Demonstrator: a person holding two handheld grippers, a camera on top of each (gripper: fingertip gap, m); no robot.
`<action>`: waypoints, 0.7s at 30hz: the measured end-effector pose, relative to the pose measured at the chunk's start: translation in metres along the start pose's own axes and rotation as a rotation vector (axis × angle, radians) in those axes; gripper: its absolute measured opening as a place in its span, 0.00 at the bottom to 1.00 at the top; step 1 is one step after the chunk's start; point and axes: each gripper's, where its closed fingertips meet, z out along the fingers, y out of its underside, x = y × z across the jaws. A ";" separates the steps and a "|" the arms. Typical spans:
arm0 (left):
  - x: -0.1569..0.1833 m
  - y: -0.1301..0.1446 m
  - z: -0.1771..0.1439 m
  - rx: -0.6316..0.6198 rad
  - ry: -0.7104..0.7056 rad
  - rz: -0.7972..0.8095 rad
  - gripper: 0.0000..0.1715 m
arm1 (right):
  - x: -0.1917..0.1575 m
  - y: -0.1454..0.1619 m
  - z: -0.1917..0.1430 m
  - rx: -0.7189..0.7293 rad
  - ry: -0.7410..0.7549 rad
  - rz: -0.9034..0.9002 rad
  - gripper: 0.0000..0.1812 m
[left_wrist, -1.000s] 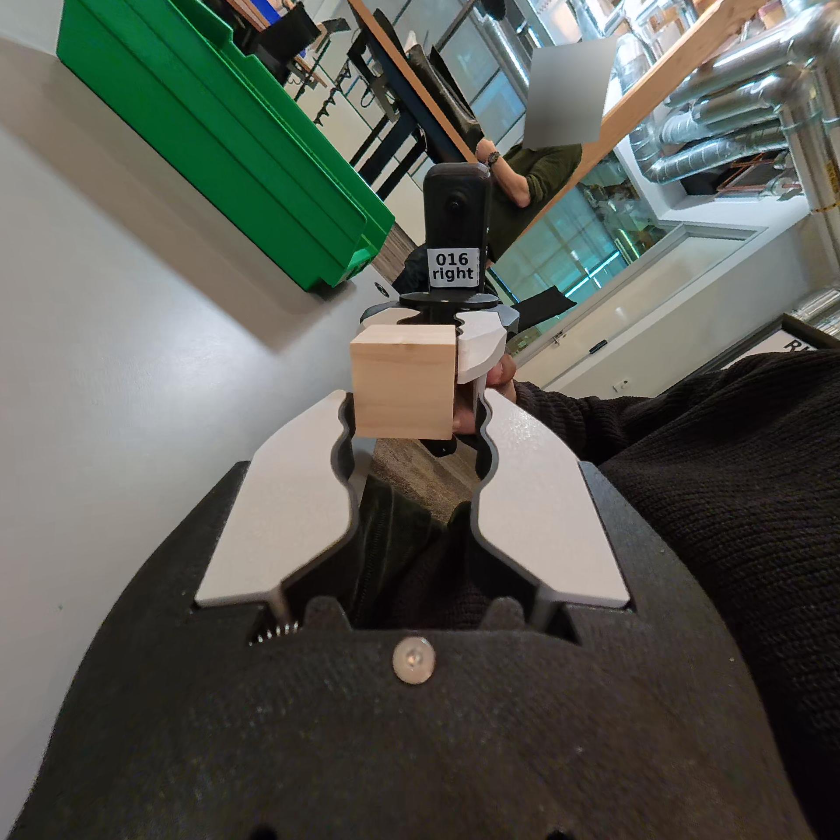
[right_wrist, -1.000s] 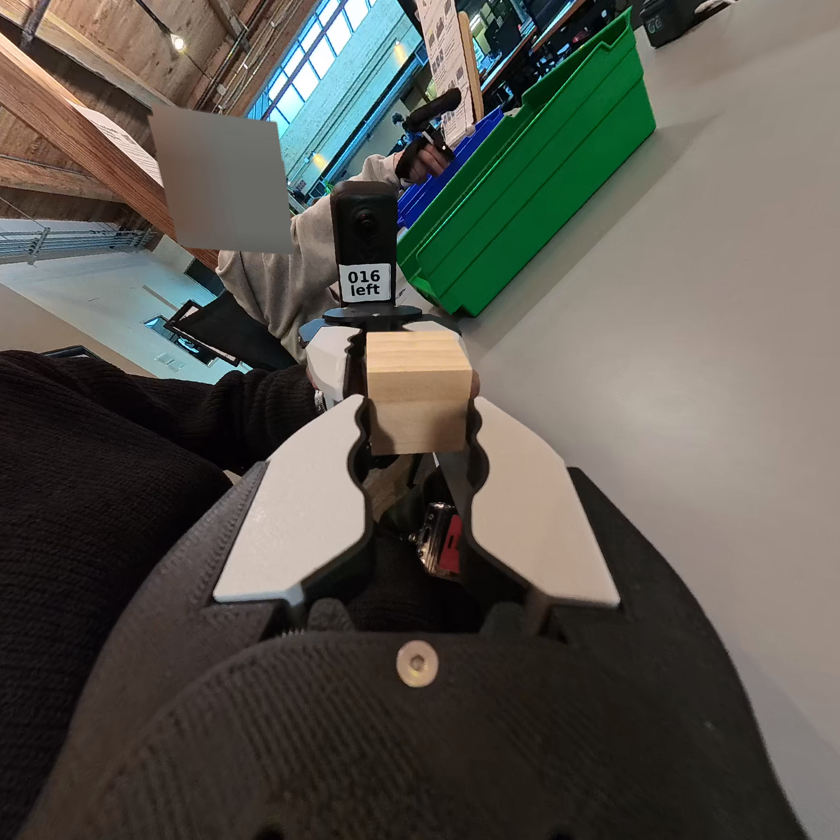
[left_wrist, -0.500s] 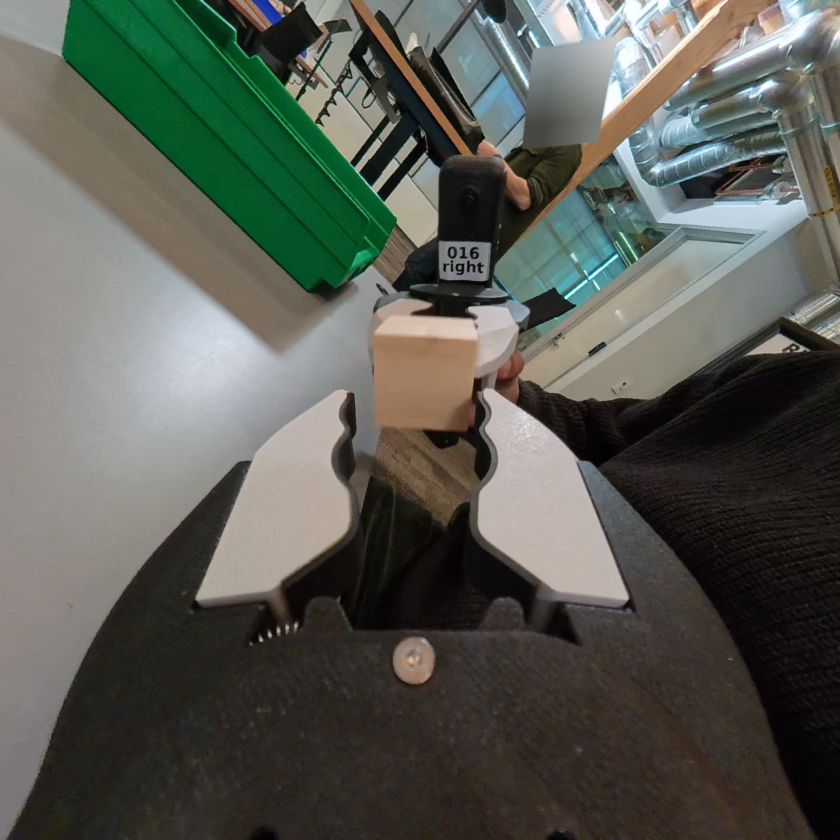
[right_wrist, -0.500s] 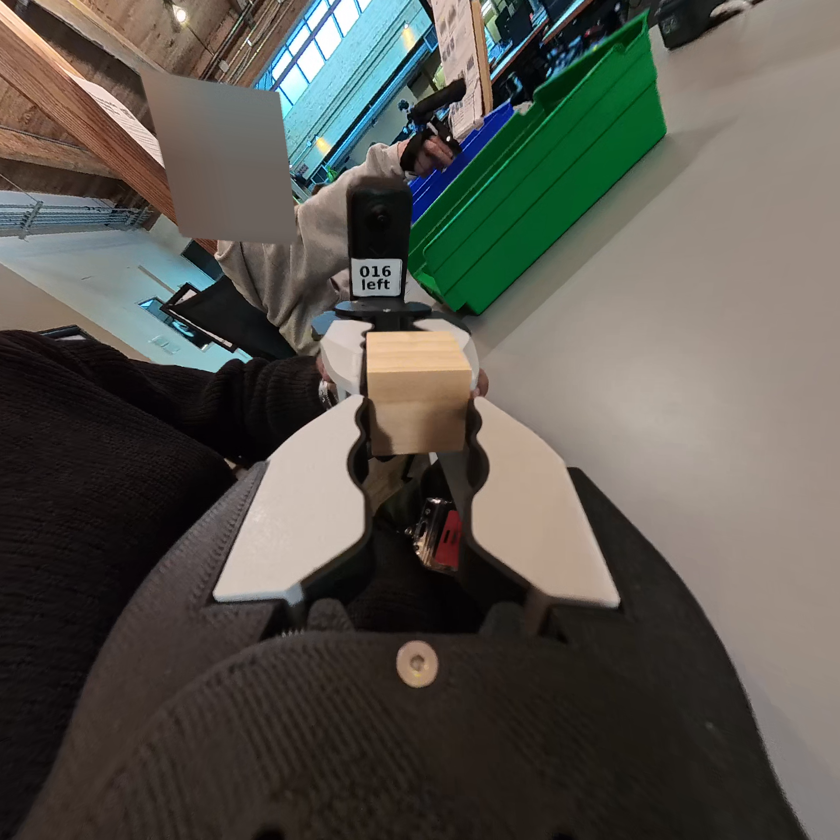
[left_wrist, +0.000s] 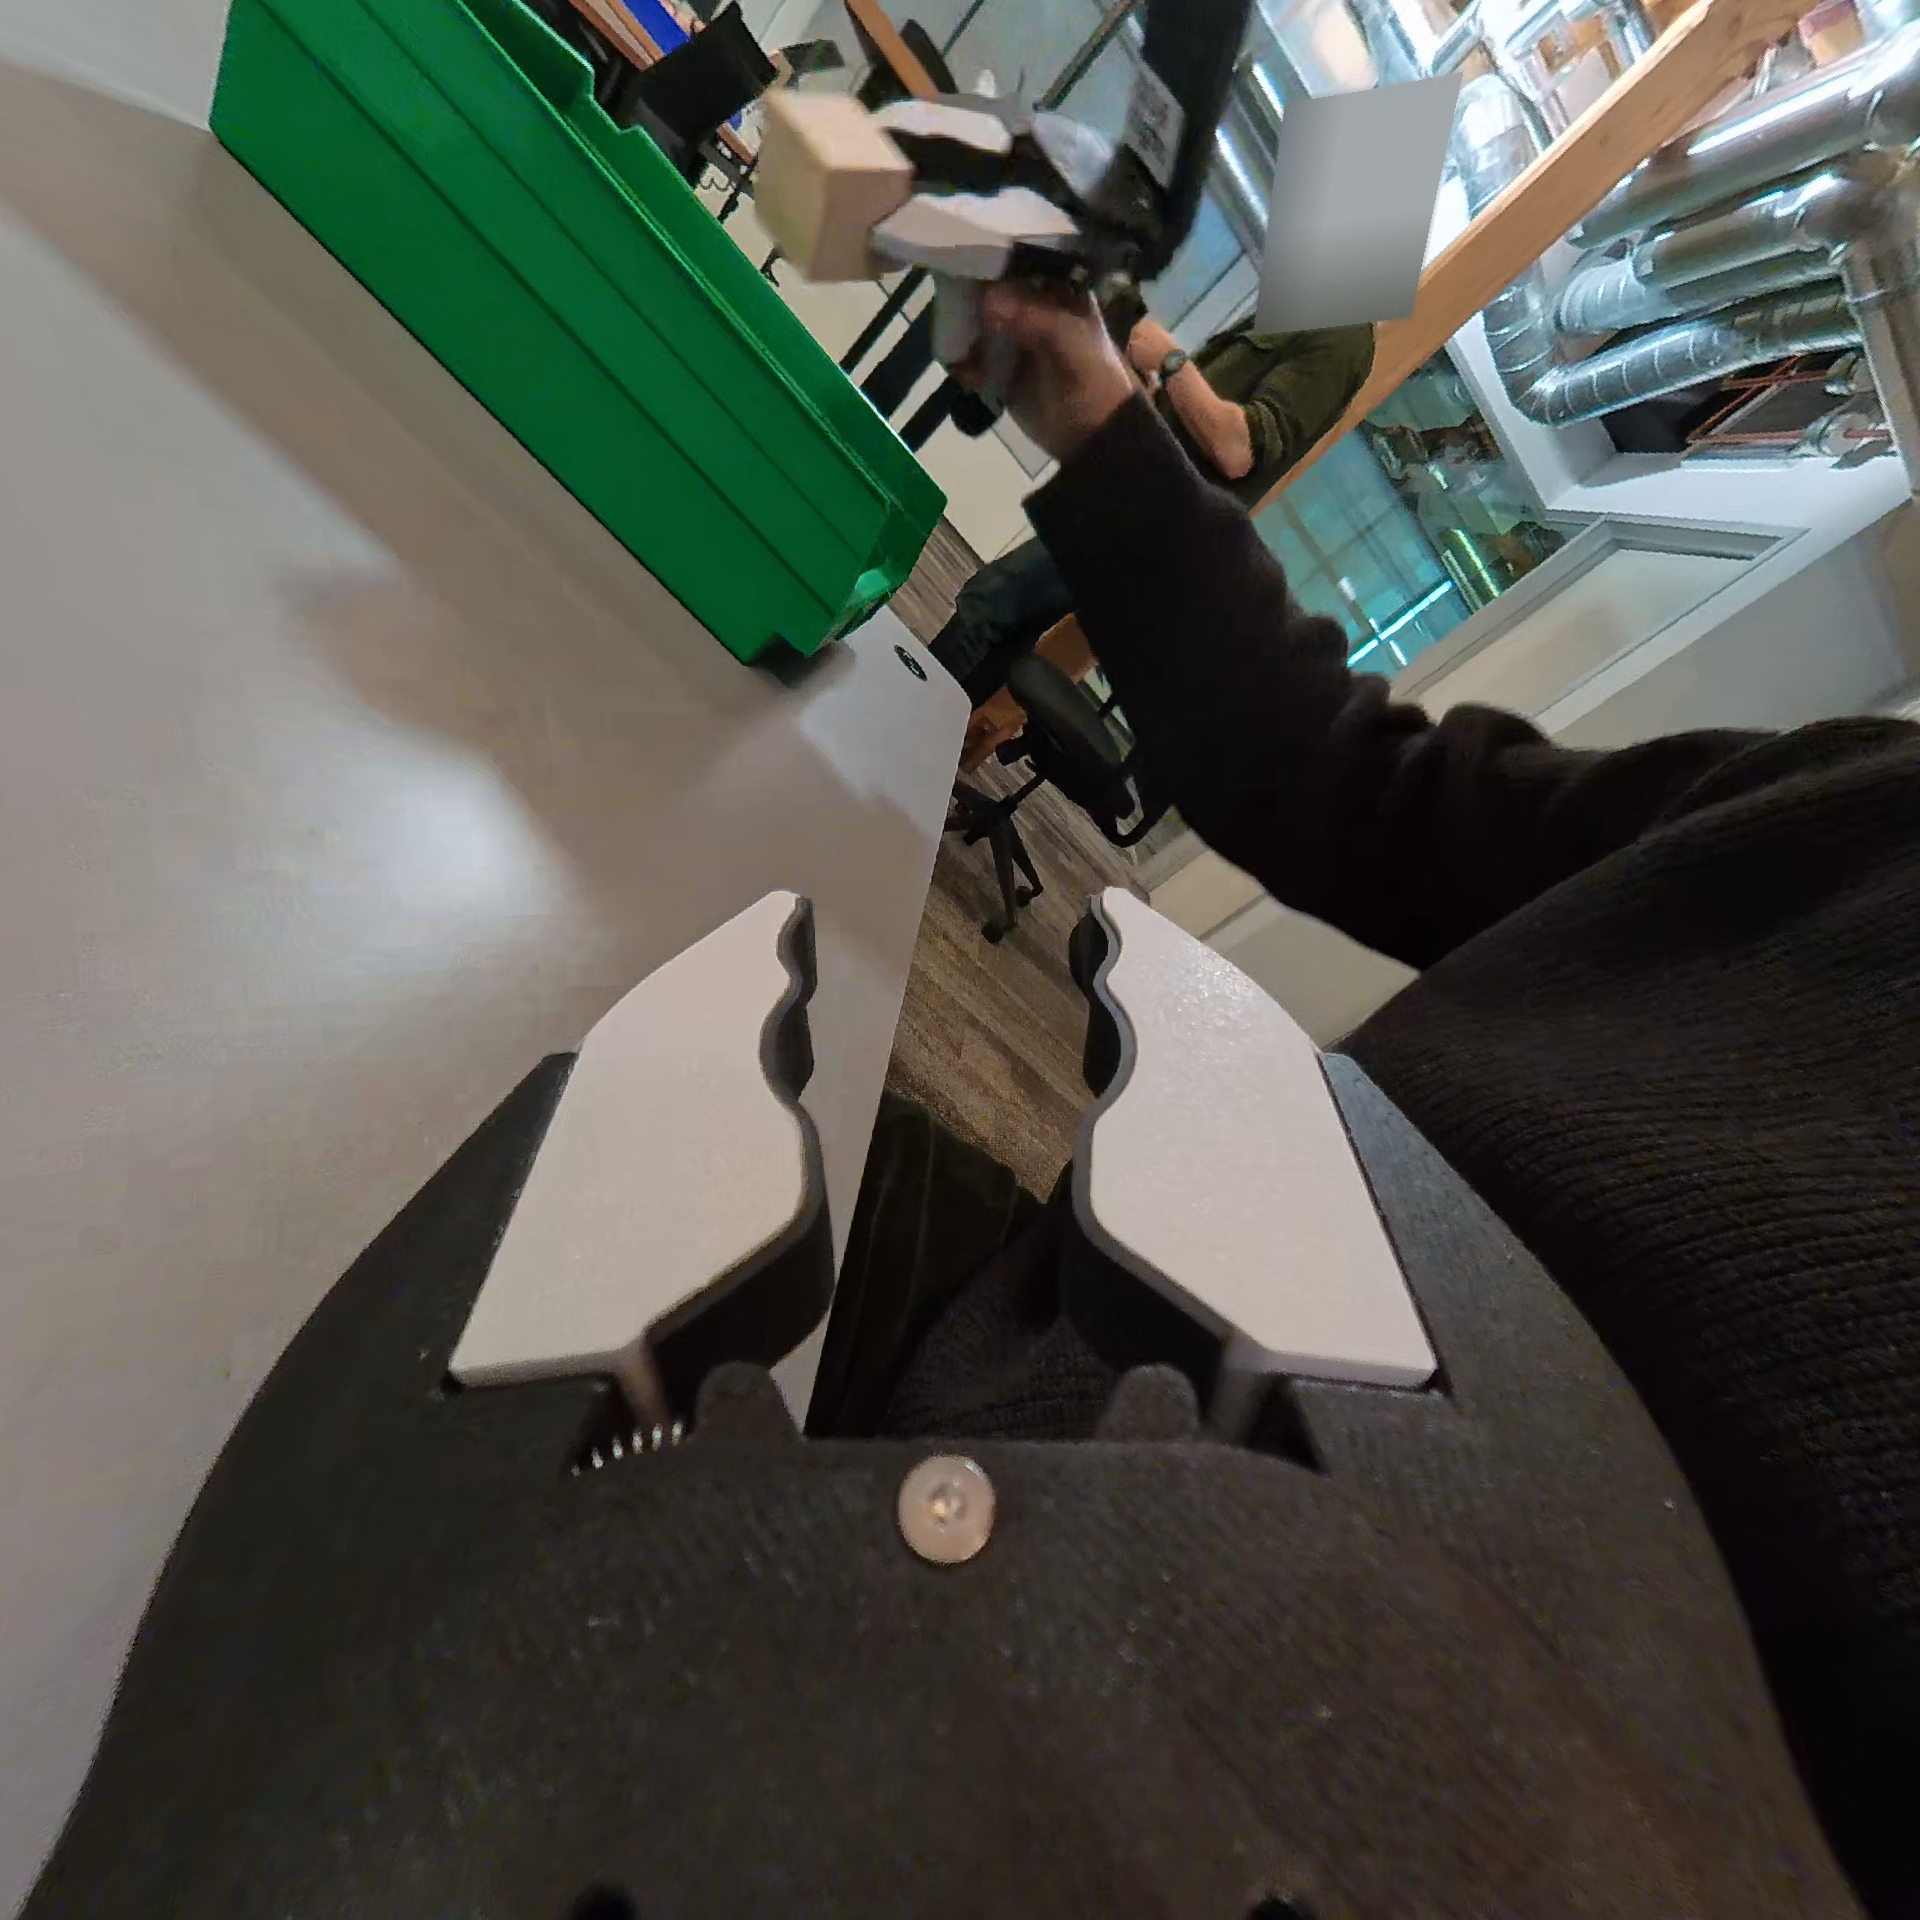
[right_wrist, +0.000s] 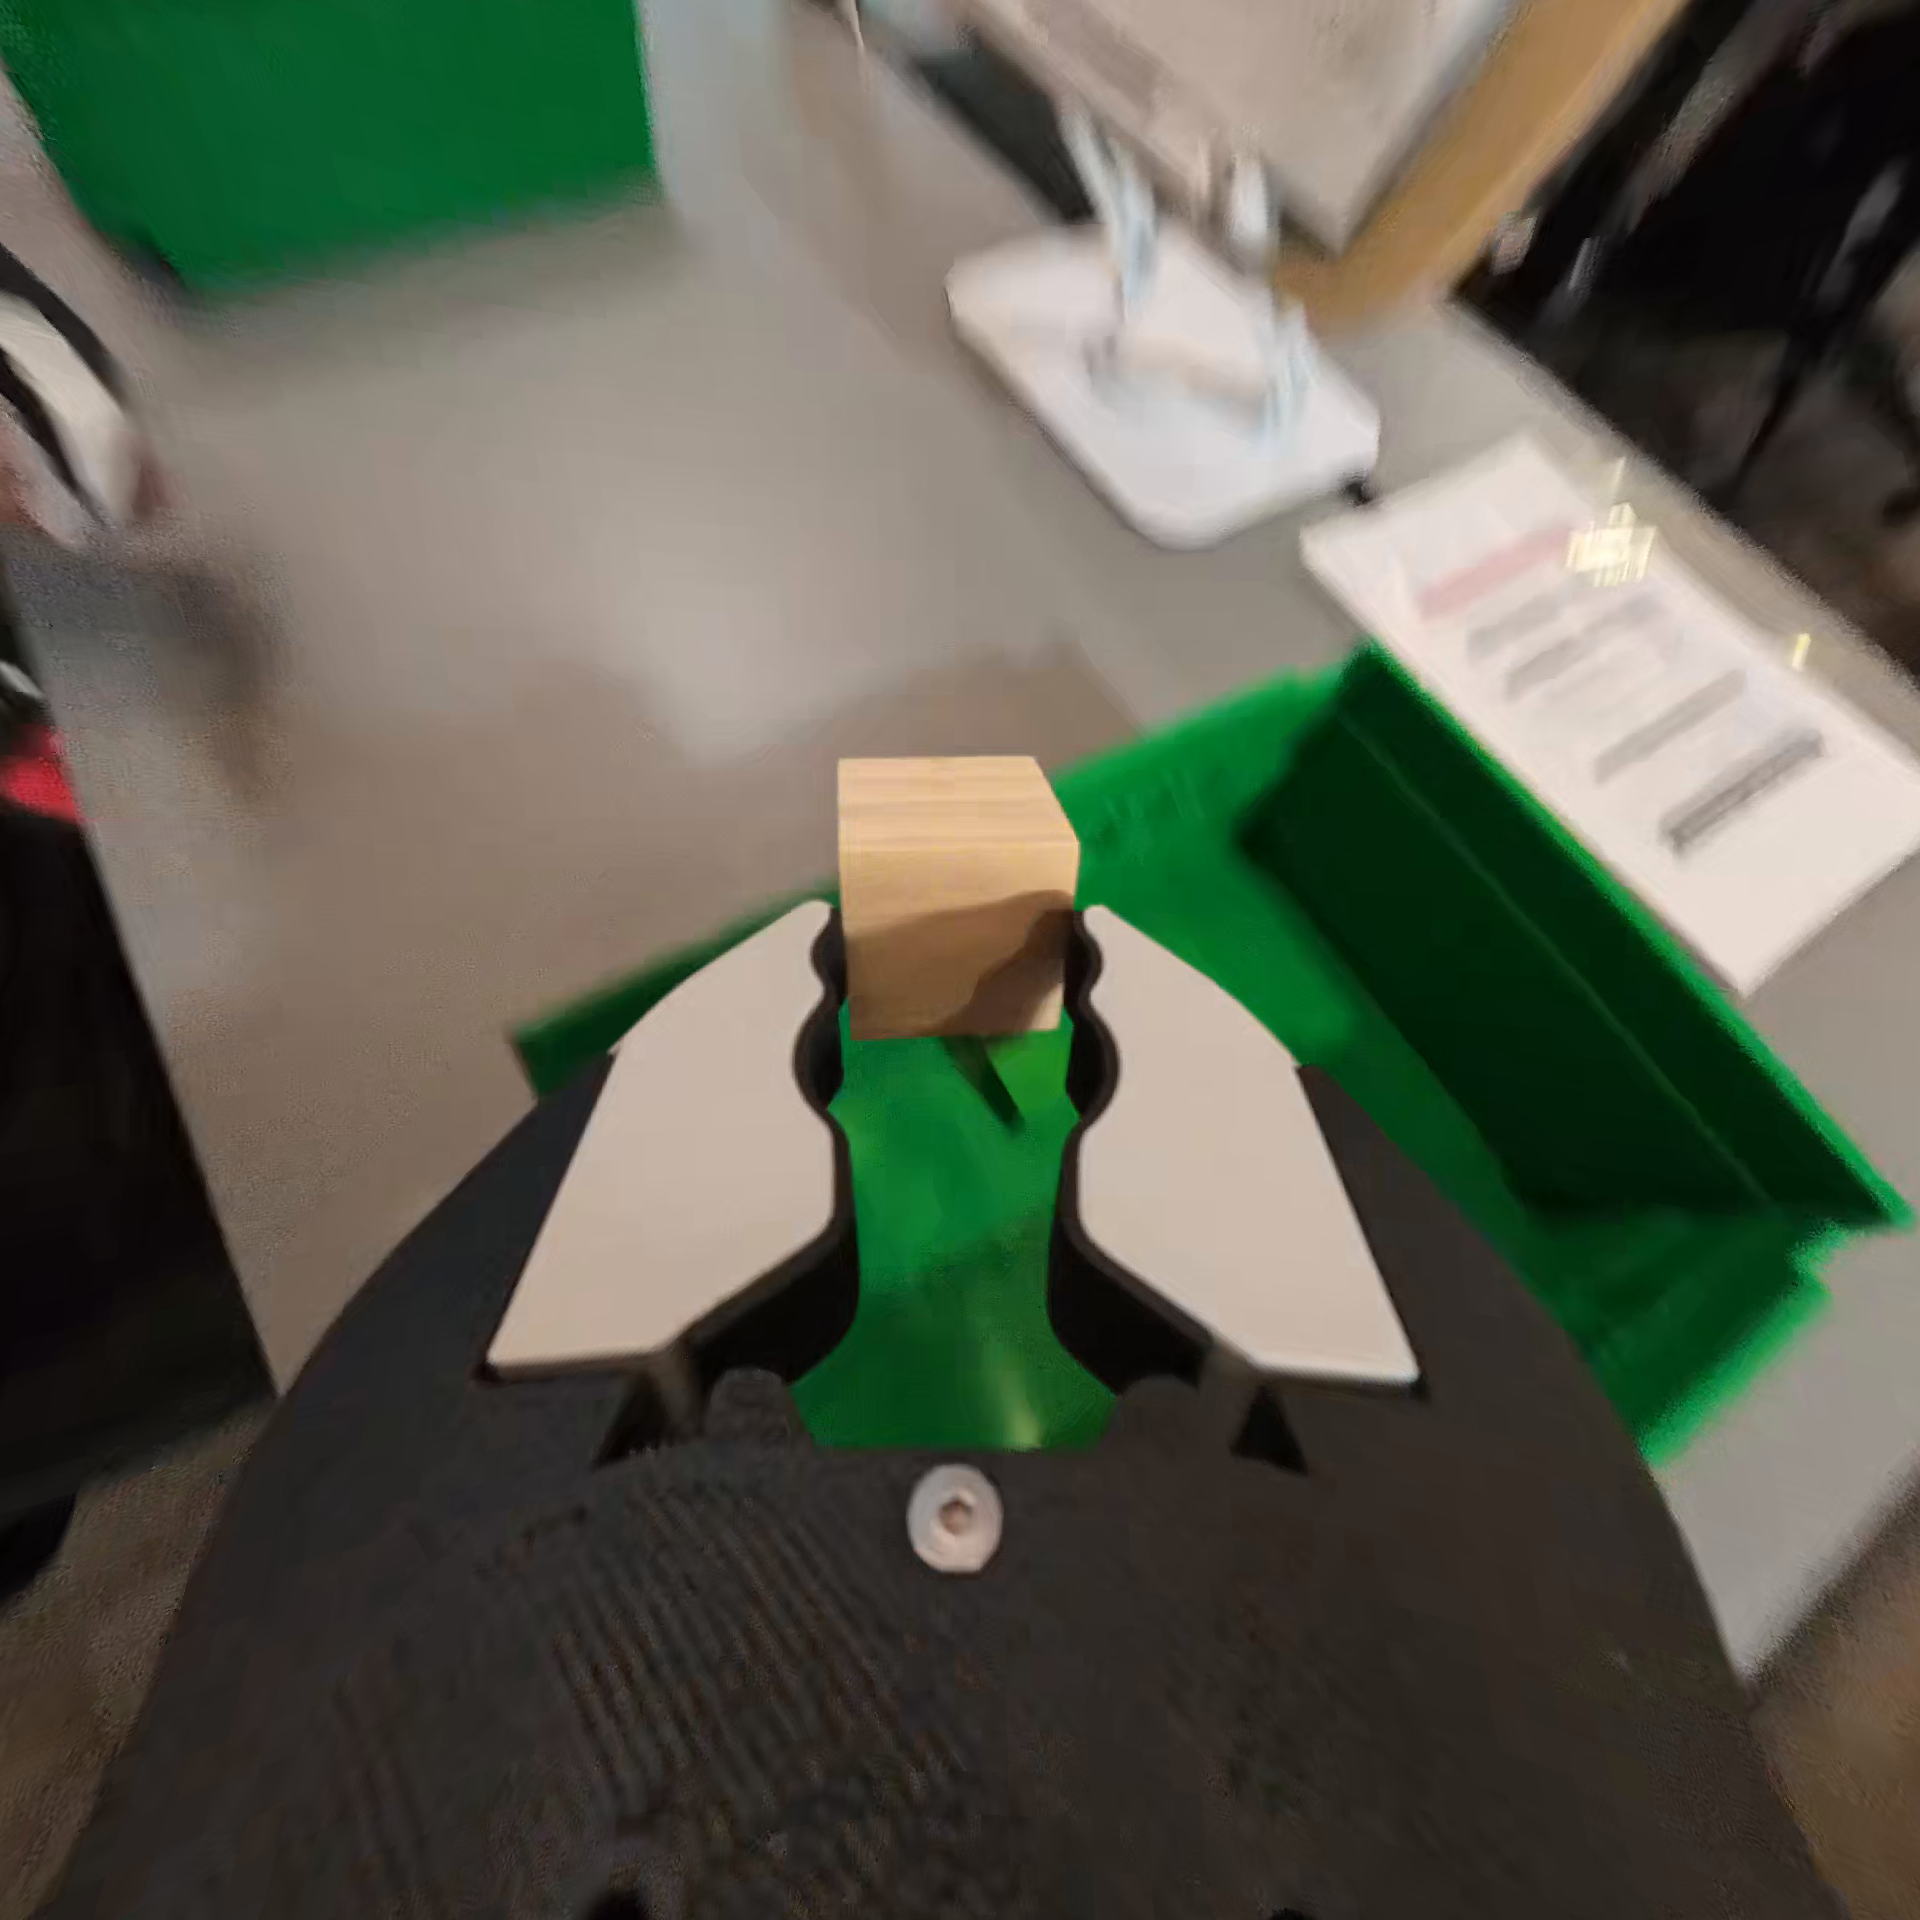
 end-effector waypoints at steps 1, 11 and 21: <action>-0.001 0.001 0.001 -0.004 -0.006 0.004 0.29 | 0.015 0.019 0.003 -0.109 -0.005 -0.004 0.23; -0.011 0.013 0.008 -0.069 -0.037 0.028 0.29 | 0.056 0.123 0.036 -0.766 -0.096 -0.230 0.23; -0.020 0.012 0.008 -0.058 -0.051 0.007 0.26 | 0.060 0.139 0.037 -0.972 -0.162 -0.429 0.23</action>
